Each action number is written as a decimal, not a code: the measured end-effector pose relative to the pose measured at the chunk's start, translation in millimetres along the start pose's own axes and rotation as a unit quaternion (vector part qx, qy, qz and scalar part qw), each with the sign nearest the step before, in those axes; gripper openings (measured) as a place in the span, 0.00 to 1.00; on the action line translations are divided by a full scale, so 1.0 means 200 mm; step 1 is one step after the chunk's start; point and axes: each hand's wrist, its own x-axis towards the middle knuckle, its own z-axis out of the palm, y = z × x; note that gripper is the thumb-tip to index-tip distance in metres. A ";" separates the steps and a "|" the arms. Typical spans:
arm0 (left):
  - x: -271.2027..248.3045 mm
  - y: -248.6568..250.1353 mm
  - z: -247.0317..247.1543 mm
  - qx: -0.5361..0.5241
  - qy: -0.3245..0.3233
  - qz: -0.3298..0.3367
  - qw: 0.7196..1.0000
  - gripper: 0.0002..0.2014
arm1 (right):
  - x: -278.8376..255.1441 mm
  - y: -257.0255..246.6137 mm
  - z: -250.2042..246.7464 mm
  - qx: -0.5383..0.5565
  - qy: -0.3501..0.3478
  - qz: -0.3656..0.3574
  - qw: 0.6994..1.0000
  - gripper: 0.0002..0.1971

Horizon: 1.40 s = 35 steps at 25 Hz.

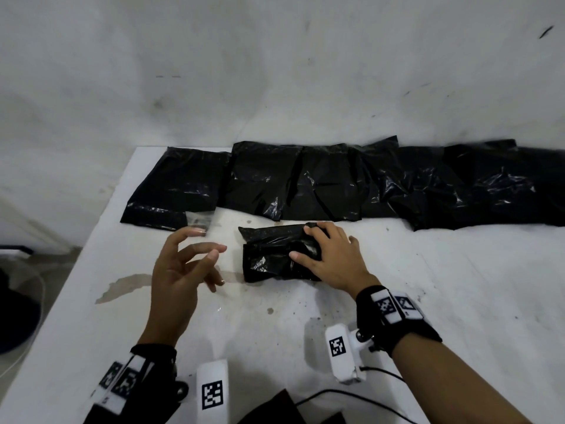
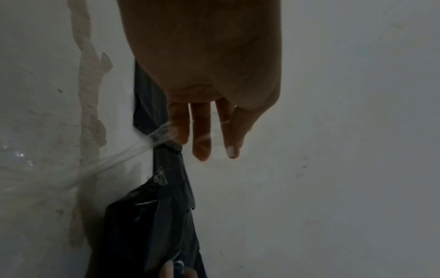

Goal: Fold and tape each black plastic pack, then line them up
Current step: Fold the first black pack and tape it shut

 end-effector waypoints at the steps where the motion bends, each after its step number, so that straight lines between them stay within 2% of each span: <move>1: -0.01 0.02 0.01 0.001 -0.007 0.008 1.000 0.14 | 0.01 -0.01 -0.01 -0.003 -0.003 0.004 1.000 0.35; 6: 0.06 0.23 -0.04 -0.022 -0.009 0.082 0.996 0.18 | 0.05 -0.07 -0.08 -0.013 -0.041 0.042 0.998 0.33; 8: 0.11 0.30 -0.06 -0.035 -0.064 0.079 0.994 0.14 | 0.08 -0.10 -0.11 -0.019 -0.066 0.057 0.996 0.33; 10: 0.15 0.31 -0.05 -0.003 -0.157 0.016 0.987 0.18 | 0.10 -0.14 -0.14 -0.011 -0.084 0.071 0.994 0.32; 13: 0.15 0.21 0.05 0.056 -0.290 -0.107 0.949 0.16 | 0.12 -0.16 -0.16 0.007 -0.080 0.078 0.994 0.32; 15: 0.13 0.12 0.13 0.075 -0.330 -0.154 0.928 0.15 | 0.10 -0.17 -0.17 -0.008 -0.055 0.059 0.997 0.31; 18: 0.13 0.03 0.20 0.080 -0.342 -0.183 0.918 0.17 | 0.08 -0.17 -0.14 -0.007 -0.022 0.028 0.999 0.29; 22: 0.14 -0.01 0.23 0.066 -0.338 -0.191 0.919 0.21 | 0.06 -0.16 -0.12 0.037 0.027 0.006 0.999 0.26; 25: 0.13 -0.02 0.23 0.058 -0.330 -0.200 0.921 0.22 | 0.04 -0.16 -0.12 0.039 0.032 -0.004 0.999 0.18; 30: 0.13 -0.07 0.23 0.059 -0.331 -0.217 0.916 0.23 | 0.02 -0.16 -0.12 0.025 0.018 0.004 1.000 0.16; 32: 0.13 -0.09 0.23 0.054 -0.331 -0.218 0.917 0.25 | 0.02 -0.16 -0.12 0.065 0.009 -0.003 0.998 0.10; 35: 0.14 -0.10 0.22 0.047 -0.334 -0.212 0.917 0.25 | 0.01 -0.15 -0.14 0.219 -0.026 0.015 0.975 0.10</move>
